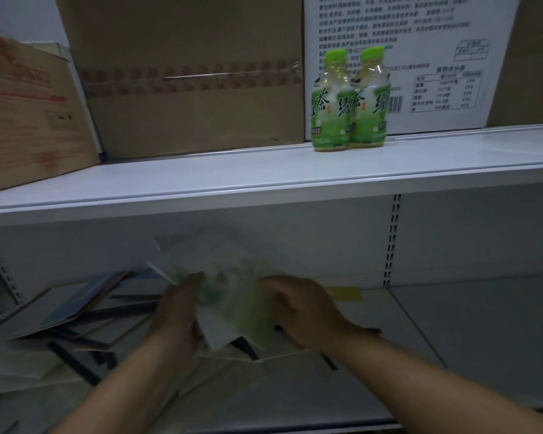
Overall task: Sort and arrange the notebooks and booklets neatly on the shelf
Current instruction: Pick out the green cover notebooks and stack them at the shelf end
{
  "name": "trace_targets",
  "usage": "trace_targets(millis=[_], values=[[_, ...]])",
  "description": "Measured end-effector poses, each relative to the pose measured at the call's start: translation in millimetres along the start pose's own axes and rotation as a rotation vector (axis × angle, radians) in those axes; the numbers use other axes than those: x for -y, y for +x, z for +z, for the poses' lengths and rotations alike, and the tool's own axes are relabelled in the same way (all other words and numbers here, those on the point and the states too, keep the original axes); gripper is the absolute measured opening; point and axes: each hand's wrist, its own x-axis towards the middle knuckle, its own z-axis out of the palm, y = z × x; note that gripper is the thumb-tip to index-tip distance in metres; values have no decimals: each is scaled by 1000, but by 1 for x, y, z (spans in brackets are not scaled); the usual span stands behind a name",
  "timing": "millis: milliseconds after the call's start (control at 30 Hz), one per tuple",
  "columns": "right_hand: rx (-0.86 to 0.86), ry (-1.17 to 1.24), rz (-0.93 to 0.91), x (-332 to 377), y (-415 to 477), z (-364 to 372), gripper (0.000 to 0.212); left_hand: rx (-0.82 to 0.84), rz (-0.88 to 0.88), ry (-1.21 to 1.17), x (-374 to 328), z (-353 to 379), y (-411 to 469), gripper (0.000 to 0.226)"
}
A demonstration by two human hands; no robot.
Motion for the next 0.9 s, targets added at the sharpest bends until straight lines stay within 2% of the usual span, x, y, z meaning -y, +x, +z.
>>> trace_targets(millis=[67,100,133,200,267,433,533,633,700,800,833,900], values=[[-40,18,213,-34,-15,-17,44,12,-56,-9,-8,-3,1,21],[14,50,309,-48,-22,-21,48,32,-76,0,-11,-3,2,20],[116,44,386,-60,-28,-22,52,57,-97,5,-14,-2,2,20],[371,-137,485,-76,-39,-19,59,83,-124,9,-15,0,4,22],[436,-291,475,-82,-50,-12,55,88,-135,4,-11,3,4,23],[155,-522,311,-82,-57,-12,38,176,-113,-7,-6,5,9,27],[-99,-626,276,-72,-55,-37,34,230,-59,-13,-11,2,15,33],[-289,-757,428,-38,-53,-66,20,266,-61,-5,-14,-1,17,22],[-361,-895,553,-22,-57,-78,26,277,-76,-10,-7,-1,16,16],[-531,-1019,484,16,-65,-79,19,327,-156,1,9,13,9,23],[-588,-1090,415,27,-70,-73,19,350,-182,1,17,19,5,19],[-551,-1144,332,47,-77,-54,26,441,-256,-32,32,33,-8,12]])
